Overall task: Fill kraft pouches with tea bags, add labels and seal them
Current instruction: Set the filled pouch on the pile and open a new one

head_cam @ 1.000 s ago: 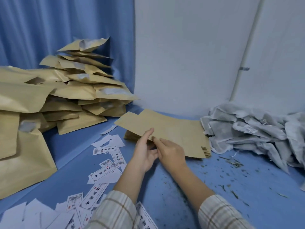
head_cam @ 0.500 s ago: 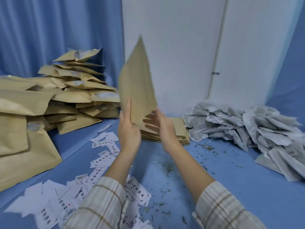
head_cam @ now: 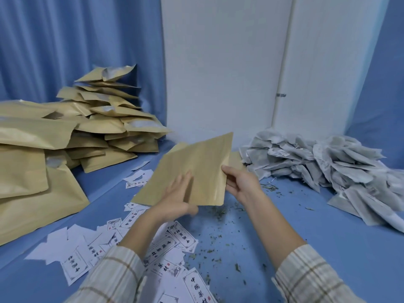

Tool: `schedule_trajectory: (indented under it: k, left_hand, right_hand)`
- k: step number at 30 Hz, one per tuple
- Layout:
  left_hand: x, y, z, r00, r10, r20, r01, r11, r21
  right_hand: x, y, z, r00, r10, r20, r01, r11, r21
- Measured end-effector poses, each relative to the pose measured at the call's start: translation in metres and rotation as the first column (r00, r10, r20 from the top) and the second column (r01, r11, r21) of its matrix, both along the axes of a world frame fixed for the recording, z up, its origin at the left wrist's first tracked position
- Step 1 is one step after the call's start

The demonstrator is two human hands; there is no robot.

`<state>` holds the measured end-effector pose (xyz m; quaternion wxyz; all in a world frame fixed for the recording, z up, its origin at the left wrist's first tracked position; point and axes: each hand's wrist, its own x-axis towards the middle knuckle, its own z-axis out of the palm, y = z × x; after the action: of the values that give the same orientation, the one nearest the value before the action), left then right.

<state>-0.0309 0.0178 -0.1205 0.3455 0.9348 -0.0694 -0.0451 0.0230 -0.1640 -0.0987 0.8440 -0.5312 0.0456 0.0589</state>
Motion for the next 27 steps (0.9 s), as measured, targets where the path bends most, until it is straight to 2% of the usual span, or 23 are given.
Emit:
schedule_trajectory:
  k: [2,3,4,6,8,10,12,15,17,19,20,21,22,23,25,26,27]
  left_hand:
    - [-0.003,-0.010,0.008,0.999,-0.029,0.017,0.033,0.917,-0.399]
    - [-0.002,-0.018,0.012,0.997,0.042,0.061,-0.005,0.857,-0.515]
    - [0.001,-0.026,0.016,0.985,0.146,0.095,-0.063,0.807,-0.587]
    - [0.010,-0.043,0.025,0.953,0.296,0.062,-0.173,0.702,-0.691]
    - [0.018,-0.057,0.030,0.923,0.384,-0.003,-0.261,0.622,-0.739]
    - [0.022,-0.063,0.031,0.861,0.508,0.003,-0.345,0.590,-0.730]
    - [0.022,-0.064,0.029,0.817,0.577,-0.001,-0.382,0.539,-0.751]
    - [0.020,-0.062,0.023,0.875,0.481,-0.055,-0.305,0.458,-0.835]
    - [0.018,-0.061,0.022,0.906,0.398,-0.145,-0.299,0.358,-0.885]
    - [0.018,-0.060,0.020,0.915,0.334,-0.226,-0.321,0.264,-0.910]
    - [0.019,-0.060,0.019,0.914,0.330,-0.238,-0.327,0.247,-0.912]
    - [0.020,-0.062,0.017,0.908,0.351,-0.228,-0.327,0.255,-0.910]
    - [0.022,-0.065,0.015,0.892,0.416,-0.177,-0.325,0.317,-0.891]
    - [0.024,-0.069,0.012,0.861,0.505,-0.061,-0.323,0.448,-0.834]
    - [0.026,-0.077,0.008,0.757,0.594,0.274,-0.351,0.722,-0.595]
    - [0.026,-0.081,0.007,0.717,0.576,0.392,-0.360,0.789,-0.499]
    - [0.026,-0.083,0.008,0.703,0.551,0.451,-0.354,0.820,-0.450]
  right_hand:
    - [0.000,0.003,-0.006,1.000,0.013,0.006,-0.013,1.000,0.021]
    - [0.001,0.006,-0.008,1.000,0.019,0.016,-0.020,1.000,0.020]
    - [0.000,0.009,-0.008,0.999,0.028,0.031,-0.028,1.000,0.011]
    - [-0.003,0.017,-0.008,0.997,0.034,0.072,-0.032,0.999,-0.038]
    - [-0.007,0.024,-0.008,0.993,0.024,0.115,-0.007,0.989,-0.146]
    - [-0.011,0.027,-0.008,0.986,0.016,0.166,0.033,0.958,-0.285]
    - [-0.012,0.025,-0.009,0.976,0.034,0.215,0.046,0.933,-0.357]
    - [-0.012,0.019,-0.012,0.956,0.123,0.264,-0.019,0.930,-0.367]
    - [-0.013,0.016,-0.015,0.955,0.160,0.250,-0.060,0.929,-0.366]
    - [-0.012,0.011,-0.018,0.960,0.174,0.218,-0.109,0.953,-0.282]
    - [-0.012,0.010,-0.019,0.963,0.171,0.207,-0.120,0.964,-0.239]
    - [-0.012,0.010,-0.020,0.964,0.155,0.217,-0.103,0.967,-0.234]
    - [-0.012,0.010,-0.021,0.958,0.123,0.260,-0.036,0.948,-0.315]
    - [-0.011,0.012,-0.022,0.935,0.092,0.343,0.086,0.877,-0.472]
    - [-0.013,0.017,-0.025,0.830,0.128,0.542,0.386,0.571,-0.725]
    - [-0.014,0.018,-0.024,0.776,0.182,0.603,0.481,0.448,-0.754]
    - [-0.014,0.018,-0.023,0.733,0.245,0.635,0.533,0.373,-0.759]
